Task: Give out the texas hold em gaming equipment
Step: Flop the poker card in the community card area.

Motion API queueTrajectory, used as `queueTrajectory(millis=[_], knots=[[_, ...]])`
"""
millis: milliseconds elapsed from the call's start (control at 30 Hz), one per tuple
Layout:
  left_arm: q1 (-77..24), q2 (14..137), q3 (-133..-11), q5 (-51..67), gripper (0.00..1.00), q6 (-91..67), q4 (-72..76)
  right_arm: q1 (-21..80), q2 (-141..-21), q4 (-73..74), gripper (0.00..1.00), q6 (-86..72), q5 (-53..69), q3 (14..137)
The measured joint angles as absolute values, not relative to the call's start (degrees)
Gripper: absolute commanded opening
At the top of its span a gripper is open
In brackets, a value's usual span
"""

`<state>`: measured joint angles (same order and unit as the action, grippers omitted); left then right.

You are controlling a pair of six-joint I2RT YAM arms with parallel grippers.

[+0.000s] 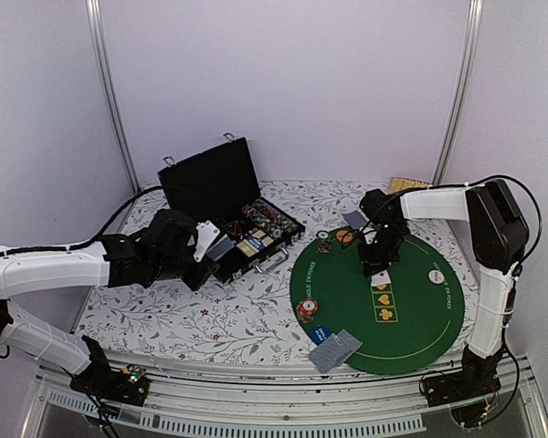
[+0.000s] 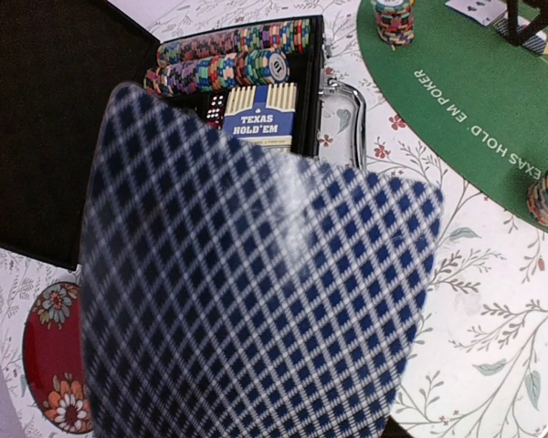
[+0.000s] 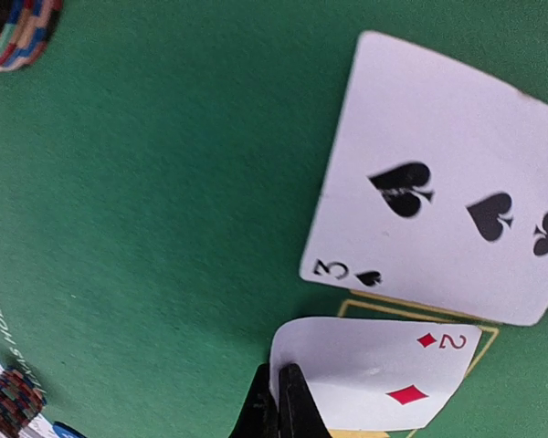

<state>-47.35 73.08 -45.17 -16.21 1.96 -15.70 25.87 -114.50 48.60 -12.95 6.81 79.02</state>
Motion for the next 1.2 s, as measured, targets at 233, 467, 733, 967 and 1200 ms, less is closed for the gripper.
queueTrajectory(millis=[233,467,733,967,1200], knots=[[-47.4,73.1,-45.2,-16.2,0.38,1.9,-15.7,25.4,-114.5,45.6,0.02,-14.6,8.1,78.4],[-47.4,73.1,-45.2,-16.2,0.38,1.9,-15.7,24.6,-112.1,44.1,0.02,-15.7,6.2,74.9],[-47.4,73.1,-45.2,-16.2,0.38,1.9,-15.7,23.2,-111.2,44.0,0.02,-15.9,5.1,73.8],[-47.4,73.1,-45.2,-16.4,0.38,1.9,-15.7,23.0,-111.2,43.6,0.02,-15.9,5.0,73.8],[-47.4,73.1,-45.2,-16.5,0.38,1.9,-15.7,22.8,-111.2,43.2,0.03,-15.9,4.6,73.8]])
